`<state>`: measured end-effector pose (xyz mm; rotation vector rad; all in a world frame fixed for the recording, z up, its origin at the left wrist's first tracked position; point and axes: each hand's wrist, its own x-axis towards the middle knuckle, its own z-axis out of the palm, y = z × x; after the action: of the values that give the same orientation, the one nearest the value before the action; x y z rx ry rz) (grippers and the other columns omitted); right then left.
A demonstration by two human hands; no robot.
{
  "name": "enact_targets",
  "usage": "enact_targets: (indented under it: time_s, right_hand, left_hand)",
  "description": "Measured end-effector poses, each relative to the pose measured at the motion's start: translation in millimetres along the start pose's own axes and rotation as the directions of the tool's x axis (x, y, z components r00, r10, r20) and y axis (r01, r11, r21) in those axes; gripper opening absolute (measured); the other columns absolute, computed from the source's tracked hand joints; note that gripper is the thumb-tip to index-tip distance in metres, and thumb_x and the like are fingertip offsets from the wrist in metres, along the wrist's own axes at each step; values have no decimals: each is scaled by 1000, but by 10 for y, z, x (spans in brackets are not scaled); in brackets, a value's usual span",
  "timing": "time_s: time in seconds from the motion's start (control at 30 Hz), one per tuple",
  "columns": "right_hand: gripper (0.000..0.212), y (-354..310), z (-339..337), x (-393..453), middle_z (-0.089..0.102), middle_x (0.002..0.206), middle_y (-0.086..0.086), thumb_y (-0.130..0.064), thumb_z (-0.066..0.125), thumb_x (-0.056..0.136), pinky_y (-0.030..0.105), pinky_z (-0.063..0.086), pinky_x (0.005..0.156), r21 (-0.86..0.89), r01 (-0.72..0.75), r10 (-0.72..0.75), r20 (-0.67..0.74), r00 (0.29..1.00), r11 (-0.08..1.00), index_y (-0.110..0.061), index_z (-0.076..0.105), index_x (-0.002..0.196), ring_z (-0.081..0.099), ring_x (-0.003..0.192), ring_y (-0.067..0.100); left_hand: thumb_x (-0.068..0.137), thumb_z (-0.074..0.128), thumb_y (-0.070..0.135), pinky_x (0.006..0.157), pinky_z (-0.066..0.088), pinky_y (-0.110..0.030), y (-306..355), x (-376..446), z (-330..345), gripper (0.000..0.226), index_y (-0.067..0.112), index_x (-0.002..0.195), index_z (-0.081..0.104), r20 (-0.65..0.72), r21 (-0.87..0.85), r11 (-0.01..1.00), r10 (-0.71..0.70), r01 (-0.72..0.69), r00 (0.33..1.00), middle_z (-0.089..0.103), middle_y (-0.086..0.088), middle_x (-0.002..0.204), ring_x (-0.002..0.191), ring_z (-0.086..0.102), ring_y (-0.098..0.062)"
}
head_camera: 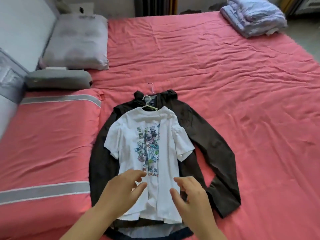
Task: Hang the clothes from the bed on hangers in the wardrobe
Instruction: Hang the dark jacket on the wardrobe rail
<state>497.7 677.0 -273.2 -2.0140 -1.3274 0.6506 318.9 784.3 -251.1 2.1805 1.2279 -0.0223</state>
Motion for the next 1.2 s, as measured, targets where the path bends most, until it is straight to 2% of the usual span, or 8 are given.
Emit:
enact_targets:
  time_s: [0.17,0.4,0.5,0.6,0.73,0.87,1.13,1.2]
  right_hand:
    - [38,655,152,988,52,89,-12,-39,54,79,13,31,69,-35,0,4,118,993,999,-14,65,106,47,82,5]
    - [28,1205,605,2075,54,92,-7,-20,68,82,21,35,72,-8,-8,10,160,987,1000,-9,63,108,50,85,10]
    - [36,1349,836,2584,58,104,0,-23,67,84,21,32,77,-40,9,-2,159,987,999,-7,59,115,53,103,19]
    - [43,1431,1042,3152,55,121,7,-26,64,85,31,36,89,-104,8,5,128,992,995,-7,55,123,48,115,25]
    - [42,1449,1307,3813,49,124,12,-28,60,86,37,38,87,-263,58,-28,115,993,963,-3,51,118,40,117,31]
    - [72,1518,1555,4128,31,145,9,-42,59,85,41,28,102,-479,146,-55,198,979,866,-9,28,141,28,131,31]
    - [83,1558,1800,4248,43,129,9,-43,65,82,41,30,94,-615,86,12,153,988,784,-9,21,143,41,114,29]
    - [59,1528,1797,4252,48,119,10,-35,67,81,40,30,90,-615,59,39,144,989,786,-9,38,126,43,109,30]
  left_hand:
    - [90,58,37,78,48,-23,-56,623,291,24,33,113,61,-54,-86,978,-196,191,979,57,25,92,79,57,4]
    - [91,55,37,80,47,-23,-352,1480,638,24,31,113,61,-67,-117,929,-361,352,930,60,18,97,84,57,2]
    - [91,55,38,80,46,-23,-514,1713,740,25,31,114,61,-53,-110,917,-391,384,919,61,18,98,86,56,1]
    - [91,53,42,80,45,-19,-670,1849,824,27,35,117,58,-51,-97,909,-412,406,910,59,21,100,88,56,3]
    - [91,53,44,79,46,-18,-852,1936,875,24,40,114,57,-65,-123,891,-447,437,892,58,25,96,85,56,6]
    - [89,55,44,78,47,-20,-963,1983,874,20,43,109,58,-85,-157,875,-474,458,876,59,25,95,84,57,6]
    - [89,56,43,80,48,-23,-1063,2011,779,22,39,110,60,-134,-170,869,-488,465,862,58,25,94,83,57,5]
    - [89,56,42,80,48,-23,-1056,1991,747,23,38,111,60,-147,-172,870,-487,463,861,58,25,93,84,57,3]
